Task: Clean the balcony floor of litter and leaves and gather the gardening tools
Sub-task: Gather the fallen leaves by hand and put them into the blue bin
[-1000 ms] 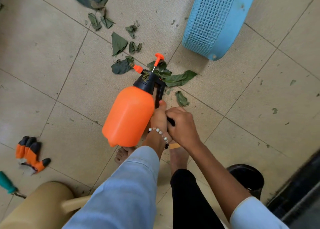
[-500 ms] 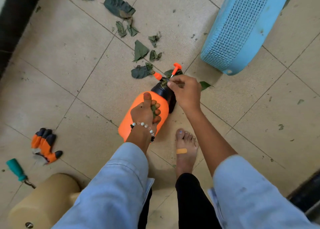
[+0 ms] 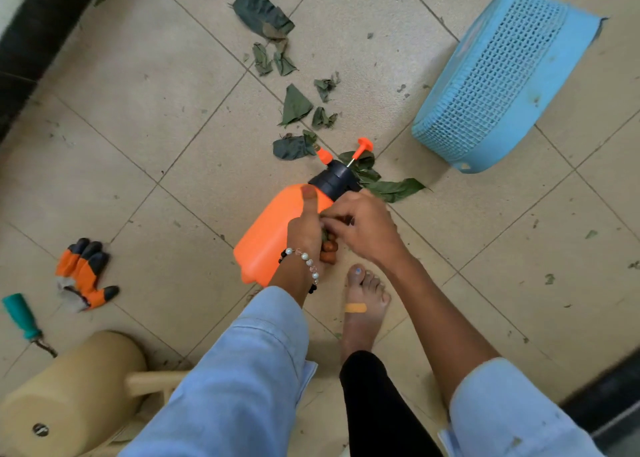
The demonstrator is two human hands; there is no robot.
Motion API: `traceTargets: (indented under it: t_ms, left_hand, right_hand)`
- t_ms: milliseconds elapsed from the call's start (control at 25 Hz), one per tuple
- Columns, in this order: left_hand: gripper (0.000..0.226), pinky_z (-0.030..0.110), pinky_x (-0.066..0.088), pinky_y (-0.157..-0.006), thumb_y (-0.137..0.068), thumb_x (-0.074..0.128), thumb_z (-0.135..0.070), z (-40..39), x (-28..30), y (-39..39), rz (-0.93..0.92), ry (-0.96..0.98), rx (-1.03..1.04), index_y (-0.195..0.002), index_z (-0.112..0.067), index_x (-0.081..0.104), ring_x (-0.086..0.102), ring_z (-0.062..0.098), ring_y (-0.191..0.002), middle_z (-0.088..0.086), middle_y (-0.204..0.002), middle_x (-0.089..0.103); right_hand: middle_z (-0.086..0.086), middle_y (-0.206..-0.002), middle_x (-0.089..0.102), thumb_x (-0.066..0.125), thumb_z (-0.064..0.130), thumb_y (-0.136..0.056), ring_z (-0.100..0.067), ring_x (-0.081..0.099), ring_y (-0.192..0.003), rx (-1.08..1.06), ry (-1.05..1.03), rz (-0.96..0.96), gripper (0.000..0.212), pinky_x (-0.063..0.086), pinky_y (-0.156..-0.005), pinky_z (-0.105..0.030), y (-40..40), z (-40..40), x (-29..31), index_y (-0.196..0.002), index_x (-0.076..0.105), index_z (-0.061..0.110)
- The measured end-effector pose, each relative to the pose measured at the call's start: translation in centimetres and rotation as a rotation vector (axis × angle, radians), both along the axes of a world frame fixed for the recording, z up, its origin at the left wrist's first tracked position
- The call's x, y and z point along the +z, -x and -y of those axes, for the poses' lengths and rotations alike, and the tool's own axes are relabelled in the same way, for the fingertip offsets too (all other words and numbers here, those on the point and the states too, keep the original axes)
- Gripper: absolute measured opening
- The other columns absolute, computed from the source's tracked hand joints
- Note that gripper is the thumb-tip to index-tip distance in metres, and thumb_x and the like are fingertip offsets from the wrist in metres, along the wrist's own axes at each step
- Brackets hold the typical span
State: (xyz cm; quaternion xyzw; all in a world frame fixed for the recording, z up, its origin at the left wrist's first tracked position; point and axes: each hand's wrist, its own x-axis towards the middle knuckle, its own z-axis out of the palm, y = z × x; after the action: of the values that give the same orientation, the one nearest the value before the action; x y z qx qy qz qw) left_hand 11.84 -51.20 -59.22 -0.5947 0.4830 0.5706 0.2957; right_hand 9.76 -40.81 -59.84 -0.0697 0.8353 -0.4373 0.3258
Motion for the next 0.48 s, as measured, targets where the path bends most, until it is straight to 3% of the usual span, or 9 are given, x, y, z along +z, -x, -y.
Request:
traceTargets:
  t_ms: [80, 160, 240, 320, 400, 480]
  left_hand:
    - [0.060, 0.017, 0.026, -0.040, -0.090, 0.051, -0.060, -0.9, -0.2, -0.2, 0.003, 0.011, -0.063, -0.062, -0.007, 0.054, 0.032, 0.015, -0.035, 0.006, -0.050, 0.044]
    - [0.055, 0.016, 0.024, -0.041, -0.094, 0.053, -0.051, -1.1, -0.3, -0.3, -0.003, 0.047, -0.031, -0.059, -0.008, 0.053, 0.031, 0.015, -0.035, 0.004, -0.049, 0.044]
    - [0.055, 0.014, 0.024, -0.040, -0.096, 0.050, -0.049, -0.9, -0.6, -0.3, -0.015, 0.064, -0.033, -0.056, -0.011, 0.048, 0.031, 0.013, -0.033, 0.002, -0.048, 0.042]
    - [0.058, 0.015, 0.026, -0.040, -0.096, 0.046, -0.051, -0.7, -1.2, -0.7, -0.043, 0.112, -0.121, -0.051, -0.014, 0.047, 0.033, 0.014, -0.033, 0.003, -0.048, 0.042]
    - [0.070, 0.020, 0.033, -0.046, -0.096, 0.044, -0.054, -0.5, -2.2, -1.1, -0.084, 0.195, -0.247, -0.036, -0.019, 0.047, 0.038, 0.018, -0.037, 0.002, -0.043, 0.044]
    - [0.073, 0.031, 0.043, -0.055, -0.095, 0.044, -0.055, -0.3, -2.8, -1.2, -0.136, 0.290, -0.357, -0.033, -0.018, 0.050, 0.048, 0.024, -0.046, 0.003, -0.042, 0.049]
  right_hand:
    - [0.005, -0.099, 0.057, 0.066, 0.024, -0.086, -0.023, 0.047, -0.103, 0.117, 0.005, 0.120, 0.013, 0.041, -0.091, -0.038, 0.0, -2.2, 0.1, -0.090, 0.076, 0.018]
    - [0.001, -0.107, 0.063, 0.066, 0.020, -0.087, -0.016, 0.054, -0.106, -0.222, 0.062, 0.290, 0.014, 0.045, -0.096, -0.033, 1.7, -4.0, -0.9, -0.097, 0.074, 0.015]
    - [-0.004, -0.106, 0.068, 0.066, 0.015, -0.087, -0.012, 0.061, -0.094, -0.462, -0.160, 0.170, 0.017, 0.050, -0.089, -0.029, 3.9, -5.0, -3.6, -0.103, 0.070, 0.012]
    - [-0.010, -0.116, 0.062, 0.068, 0.013, -0.085, -0.016, 0.059, -0.098, -0.368, -0.342, 0.089, 0.032, 0.047, -0.086, -0.025, 5.6, -4.4, -6.6, -0.116, 0.061, 0.008]
    - [-0.015, -0.127, 0.050, 0.069, 0.020, -0.085, -0.028, 0.052, -0.114, -0.176, -0.488, 0.068, 0.046, 0.043, -0.093, -0.034, 6.3, -2.7, -9.4, -0.126, 0.051, 0.008]
    - [-0.017, -0.134, 0.038, 0.069, 0.032, -0.084, -0.035, 0.042, -0.122, -0.159, -0.606, 0.062, 0.055, 0.042, -0.094, -0.041, 6.6, -1.3, -11.0, -0.131, 0.046, 0.014]
